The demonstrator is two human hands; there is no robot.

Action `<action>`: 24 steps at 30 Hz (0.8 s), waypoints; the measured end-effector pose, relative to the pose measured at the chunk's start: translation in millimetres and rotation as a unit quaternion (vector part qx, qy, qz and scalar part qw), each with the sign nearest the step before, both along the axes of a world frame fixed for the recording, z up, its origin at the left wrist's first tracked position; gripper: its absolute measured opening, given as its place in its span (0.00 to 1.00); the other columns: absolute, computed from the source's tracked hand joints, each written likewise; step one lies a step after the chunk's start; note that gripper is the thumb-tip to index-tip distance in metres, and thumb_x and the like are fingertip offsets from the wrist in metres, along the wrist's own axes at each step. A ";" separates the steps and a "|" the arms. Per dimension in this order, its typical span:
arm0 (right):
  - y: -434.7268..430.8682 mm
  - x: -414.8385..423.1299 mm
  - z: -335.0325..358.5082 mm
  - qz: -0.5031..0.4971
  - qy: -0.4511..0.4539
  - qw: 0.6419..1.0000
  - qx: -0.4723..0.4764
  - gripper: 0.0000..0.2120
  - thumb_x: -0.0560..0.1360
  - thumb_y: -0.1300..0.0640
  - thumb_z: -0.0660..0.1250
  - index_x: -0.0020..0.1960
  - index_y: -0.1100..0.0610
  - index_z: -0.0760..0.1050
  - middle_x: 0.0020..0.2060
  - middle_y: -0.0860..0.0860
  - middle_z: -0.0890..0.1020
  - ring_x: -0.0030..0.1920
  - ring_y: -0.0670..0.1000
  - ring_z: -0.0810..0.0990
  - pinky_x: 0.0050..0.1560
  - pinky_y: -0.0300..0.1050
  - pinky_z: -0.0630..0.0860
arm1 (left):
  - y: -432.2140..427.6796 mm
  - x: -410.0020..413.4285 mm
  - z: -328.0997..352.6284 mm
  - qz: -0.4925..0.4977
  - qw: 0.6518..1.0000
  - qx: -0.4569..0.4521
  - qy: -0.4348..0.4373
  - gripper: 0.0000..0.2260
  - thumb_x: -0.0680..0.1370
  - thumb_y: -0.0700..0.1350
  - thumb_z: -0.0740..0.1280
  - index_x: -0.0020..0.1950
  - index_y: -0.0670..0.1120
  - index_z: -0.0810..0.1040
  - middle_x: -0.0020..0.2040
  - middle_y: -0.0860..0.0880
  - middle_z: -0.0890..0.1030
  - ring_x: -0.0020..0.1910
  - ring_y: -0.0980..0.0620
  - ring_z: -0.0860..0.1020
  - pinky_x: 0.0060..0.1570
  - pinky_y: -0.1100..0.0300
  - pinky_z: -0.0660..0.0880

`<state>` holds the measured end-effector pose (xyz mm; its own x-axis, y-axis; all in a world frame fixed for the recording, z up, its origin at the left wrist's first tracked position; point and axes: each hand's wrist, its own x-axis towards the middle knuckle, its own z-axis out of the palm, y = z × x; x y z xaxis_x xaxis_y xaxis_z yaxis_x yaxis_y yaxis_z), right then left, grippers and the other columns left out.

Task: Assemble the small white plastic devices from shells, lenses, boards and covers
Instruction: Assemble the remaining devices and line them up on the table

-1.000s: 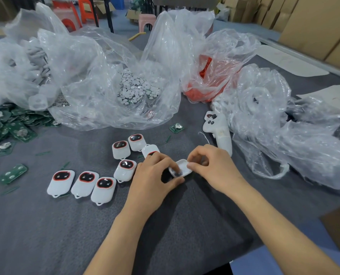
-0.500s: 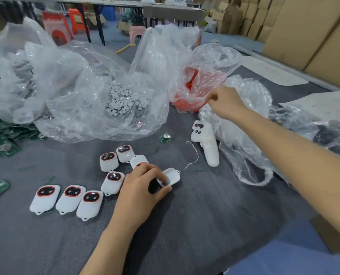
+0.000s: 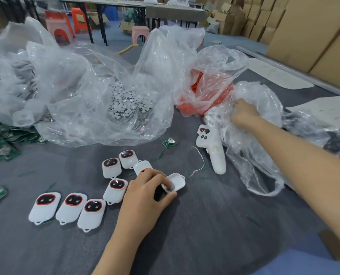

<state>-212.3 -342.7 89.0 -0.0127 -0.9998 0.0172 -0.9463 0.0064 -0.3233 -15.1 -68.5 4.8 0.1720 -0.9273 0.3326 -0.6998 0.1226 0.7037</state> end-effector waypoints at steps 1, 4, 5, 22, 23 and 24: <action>0.4 -5.5 -0.9 -0.008 -0.002 1.000 0.018 0.15 0.77 0.61 0.61 0.63 0.59 0.71 0.56 0.62 0.76 0.49 0.61 0.78 0.43 0.46 0.76 | -0.5 0.0 -0.2 0.002 1.000 0.000 -0.001 0.07 0.70 0.47 0.76 0.40 0.51 0.78 0.48 0.58 0.76 0.47 0.56 0.77 0.48 0.49 0.74; 0.1 -18.3 -2.7 -0.029 -0.034 0.997 0.056 0.08 0.77 0.61 0.63 0.50 0.65 0.78 0.46 0.62 0.81 0.35 0.57 0.78 0.35 0.43 0.75 | -1.2 -0.6 -0.2 0.004 1.000 0.001 -0.003 0.07 0.70 0.47 0.77 0.40 0.52 0.79 0.48 0.59 0.76 0.47 0.56 0.77 0.48 0.49 0.74; 0.7 -21.4 -1.9 -0.030 -0.043 0.997 0.060 0.08 0.76 0.62 0.64 0.48 0.66 0.78 0.44 0.61 0.82 0.34 0.55 0.78 0.33 0.42 0.74 | -1.3 -0.8 -0.2 0.004 1.000 0.001 -0.003 0.07 0.70 0.47 0.77 0.41 0.52 0.79 0.48 0.59 0.76 0.47 0.56 0.77 0.48 0.49 0.74; 123.6 133.5 9.8 0.380 -0.139 0.910 -0.087 0.07 0.77 0.58 0.65 0.47 0.58 0.82 0.41 0.52 0.83 0.41 0.48 0.78 0.44 0.38 0.69 | 3.6 -2.5 2.0 0.016 1.000 -0.008 -0.020 0.06 0.71 0.45 0.75 0.42 0.46 0.79 0.49 0.53 0.77 0.48 0.52 0.78 0.49 0.50 0.74; 141.8 154.9 4.5 0.414 -0.144 0.896 -0.070 0.07 0.77 0.58 0.65 0.48 0.58 0.82 0.41 0.53 0.84 0.41 0.49 0.78 0.44 0.39 0.70 | 5.6 -1.7 3.4 0.021 0.999 -0.009 -0.025 0.05 0.71 0.44 0.74 0.43 0.45 0.79 0.49 0.52 0.77 0.48 0.52 0.77 0.49 0.51 0.73; 160.4 176.0 -0.8 0.447 -0.146 0.880 -0.058 0.07 0.77 0.59 0.65 0.48 0.58 0.82 0.41 0.53 0.84 0.41 0.50 0.79 0.44 0.40 0.71 | 8.3 -1.1 5.9 0.024 0.999 -0.014 -0.035 0.05 0.72 0.44 0.73 0.43 0.44 0.80 0.49 0.51 0.78 0.49 0.52 0.77 0.50 0.51 0.73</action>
<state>-36.3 -182.3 88.2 0.7582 -0.6036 0.2465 -0.4324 -0.7485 -0.5027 -16.2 -60.2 10.7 0.1908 -0.9091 0.3703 -0.7530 0.1064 0.6494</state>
